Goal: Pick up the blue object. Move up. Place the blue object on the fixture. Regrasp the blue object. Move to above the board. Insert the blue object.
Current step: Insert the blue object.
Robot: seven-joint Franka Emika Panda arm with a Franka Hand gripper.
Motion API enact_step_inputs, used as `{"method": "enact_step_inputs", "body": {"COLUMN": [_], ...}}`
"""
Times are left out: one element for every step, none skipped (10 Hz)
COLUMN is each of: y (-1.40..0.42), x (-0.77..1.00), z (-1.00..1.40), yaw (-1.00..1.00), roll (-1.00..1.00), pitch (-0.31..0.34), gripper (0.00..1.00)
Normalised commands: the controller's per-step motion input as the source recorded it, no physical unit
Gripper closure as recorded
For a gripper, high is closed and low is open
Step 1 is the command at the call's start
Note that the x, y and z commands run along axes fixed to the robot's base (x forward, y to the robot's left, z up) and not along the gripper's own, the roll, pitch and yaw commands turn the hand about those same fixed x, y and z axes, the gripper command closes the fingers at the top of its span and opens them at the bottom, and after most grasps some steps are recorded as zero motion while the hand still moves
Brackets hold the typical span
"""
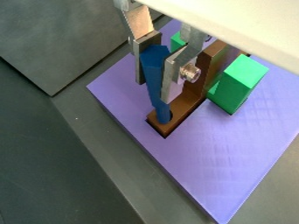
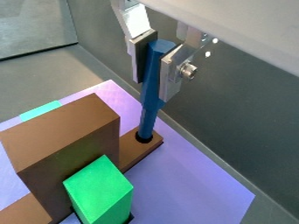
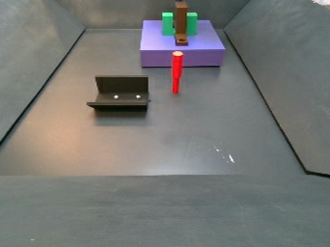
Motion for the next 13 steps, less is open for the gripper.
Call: {"method": "enact_step_inputs", "body": {"y": [0.00,0.00,0.00,0.02,0.03,0.00,0.00,0.00,0.00,0.00,0.00,0.00,0.00], "x": [0.03,0.00,0.00,-0.05,-0.13,-0.04,0.00,0.00,0.09,0.06,0.04,0.05,0.08], "z": [0.00,0.00,0.00,0.00,0.00,0.00,-0.02,-0.08,-0.15,-0.17,-0.16,-0.19,-0.22], "yaw": [0.01,0.00,0.00,0.00,-0.02,0.00,0.00,0.00,0.04,0.04,0.02,0.01,0.02], "roll": [0.00,0.00,0.00,-0.01,-0.03,-0.01,0.00,0.00,0.00,0.00,0.00,0.00,0.01], "pitch": [0.051,0.036,0.026,0.016,0.000,0.000,0.000,0.000,0.000,0.000,0.000,0.000,0.007], "gripper": [1.00,1.00,1.00,1.00,1.00,1.00,1.00,1.00,1.00,1.00,1.00,1.00,1.00]}}
